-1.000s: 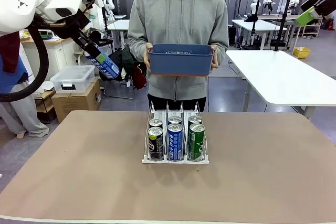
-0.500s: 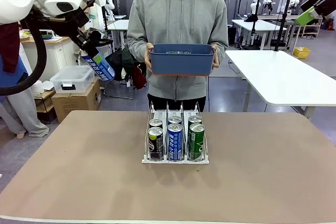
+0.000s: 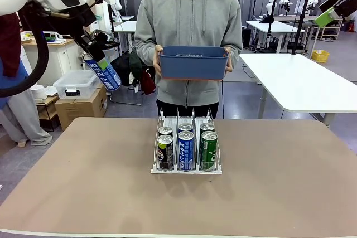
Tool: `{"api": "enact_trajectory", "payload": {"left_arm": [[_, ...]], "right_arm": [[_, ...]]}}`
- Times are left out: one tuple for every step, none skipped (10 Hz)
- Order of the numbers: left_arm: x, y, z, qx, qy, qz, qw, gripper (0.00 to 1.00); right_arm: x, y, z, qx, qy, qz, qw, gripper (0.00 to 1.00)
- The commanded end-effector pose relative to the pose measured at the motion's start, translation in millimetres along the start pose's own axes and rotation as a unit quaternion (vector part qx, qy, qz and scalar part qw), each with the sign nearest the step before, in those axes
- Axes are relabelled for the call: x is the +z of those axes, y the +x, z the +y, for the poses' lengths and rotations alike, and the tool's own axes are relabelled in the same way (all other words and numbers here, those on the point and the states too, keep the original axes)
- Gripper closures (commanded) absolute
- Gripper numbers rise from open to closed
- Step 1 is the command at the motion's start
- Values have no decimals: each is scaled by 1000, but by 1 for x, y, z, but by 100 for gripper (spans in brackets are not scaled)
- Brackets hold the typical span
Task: Fill the beverage cans into the dispenser.
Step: Place the picked Ionic drink in the line of the Automatic Can Dispenser with the same cans.
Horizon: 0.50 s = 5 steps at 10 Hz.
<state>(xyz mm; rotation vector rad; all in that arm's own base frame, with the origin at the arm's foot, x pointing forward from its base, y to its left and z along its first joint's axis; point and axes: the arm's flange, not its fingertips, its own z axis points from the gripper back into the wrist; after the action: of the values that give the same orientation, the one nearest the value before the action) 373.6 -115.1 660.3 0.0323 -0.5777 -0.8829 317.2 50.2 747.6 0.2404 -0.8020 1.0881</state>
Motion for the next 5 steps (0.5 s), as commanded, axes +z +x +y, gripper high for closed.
{"api": "enact_trajectory", "payload": {"left_arm": [[9,-7,-16,-35,1,18,999,43],[13,-7,-21,-35,-3,13,999,43],[6,0,-11,-13,-1,8,1000,43],[6,0,-11,-13,-1,8,1000,43],[6,0,-11,-13,-1,8,1000,43]], "right_arm": [[-1,0,0,3,1,1,1000,0],[-1,0,0,3,1,1,1000,0],[-1,0,0,3,1,1,1000,0],[-1,0,0,3,1,1,1000,0],[-1,0,0,3,1,1,1000,0]]}}
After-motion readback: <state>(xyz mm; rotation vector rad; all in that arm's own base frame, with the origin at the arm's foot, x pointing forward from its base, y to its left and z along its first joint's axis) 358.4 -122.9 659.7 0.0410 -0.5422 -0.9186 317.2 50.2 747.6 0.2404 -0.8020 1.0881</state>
